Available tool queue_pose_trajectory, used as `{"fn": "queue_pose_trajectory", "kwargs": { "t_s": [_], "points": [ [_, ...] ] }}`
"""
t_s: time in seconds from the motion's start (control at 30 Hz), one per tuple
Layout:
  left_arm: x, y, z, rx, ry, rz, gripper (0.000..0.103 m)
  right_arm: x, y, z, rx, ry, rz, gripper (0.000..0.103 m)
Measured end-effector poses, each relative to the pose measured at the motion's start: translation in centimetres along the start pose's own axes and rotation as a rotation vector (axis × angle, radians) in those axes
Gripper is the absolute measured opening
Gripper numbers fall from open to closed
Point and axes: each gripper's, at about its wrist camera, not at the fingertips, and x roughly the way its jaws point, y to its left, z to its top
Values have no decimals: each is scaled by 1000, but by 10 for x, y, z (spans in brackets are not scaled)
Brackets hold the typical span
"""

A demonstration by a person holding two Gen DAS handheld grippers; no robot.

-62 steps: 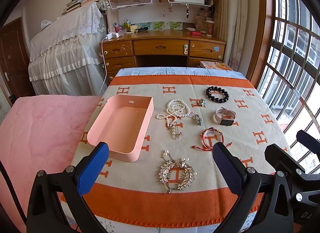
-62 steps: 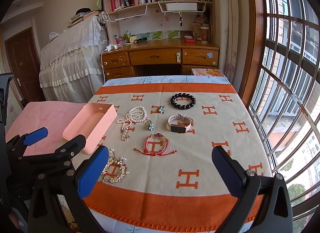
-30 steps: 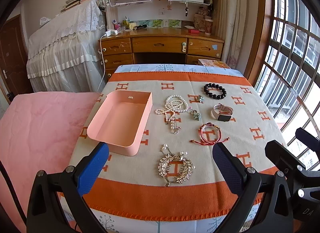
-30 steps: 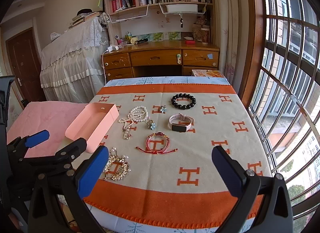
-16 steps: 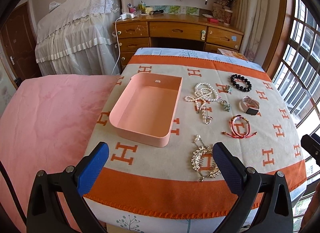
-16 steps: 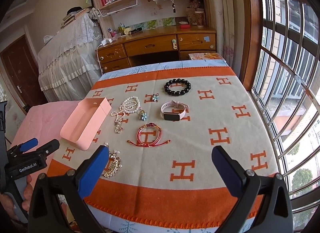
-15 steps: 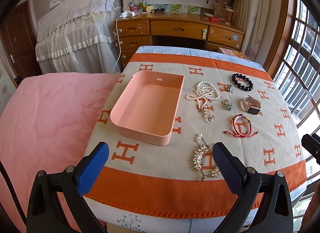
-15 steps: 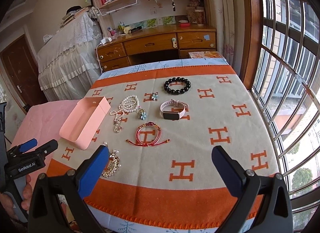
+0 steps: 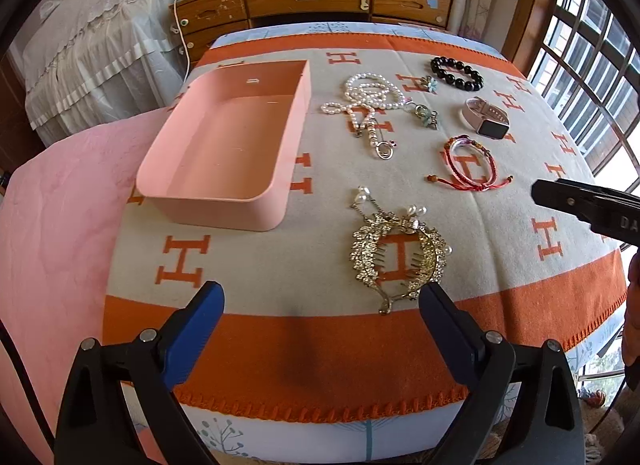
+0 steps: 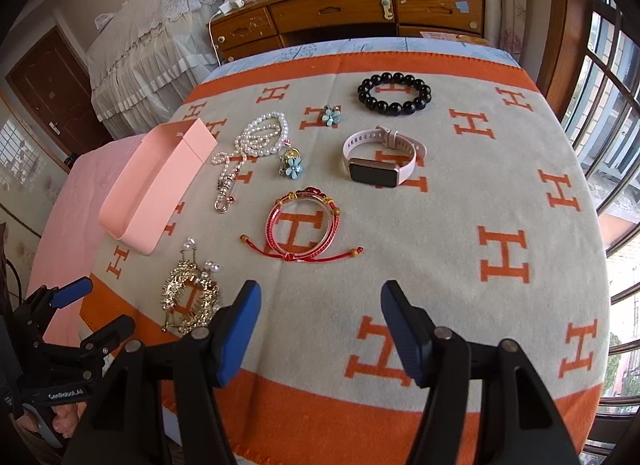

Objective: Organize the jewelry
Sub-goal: 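Lower the left tool onto the gold hair clip while the right tool reaches the red bracelet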

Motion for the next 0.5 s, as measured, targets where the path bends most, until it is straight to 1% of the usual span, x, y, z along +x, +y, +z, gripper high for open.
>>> {"fn": "queue_pose_trajectory", "kwargs": {
  "t_s": [0.07,0.13,0.2,0.27,0.33,0.43,0.47,0.5],
  "points": [
    [5,-7,4,22,1,-1,96,12,-2,6,-2,26,6,55],
    [10,-14,9,42,4,-3,92,22,-2,13,-8,28,2,54],
    [16,-19,14,64,13,-17,89,30,-1,20,-21,24,-15,50],
    [21,-25,19,97,21,-28,88,39,1,27,-39,29,-31,43],
    [24,-31,24,145,20,-29,88,48,5,32,-63,40,-54,38],
    [27,-39,30,232,24,-44,88,60,13,36,-123,54,-112,31],
    [29,-41,32,263,26,-45,88,62,15,36,-148,44,-137,26],
    [31,-44,33,296,30,-43,88,64,18,36,-169,38,-160,24]
  ]
}}
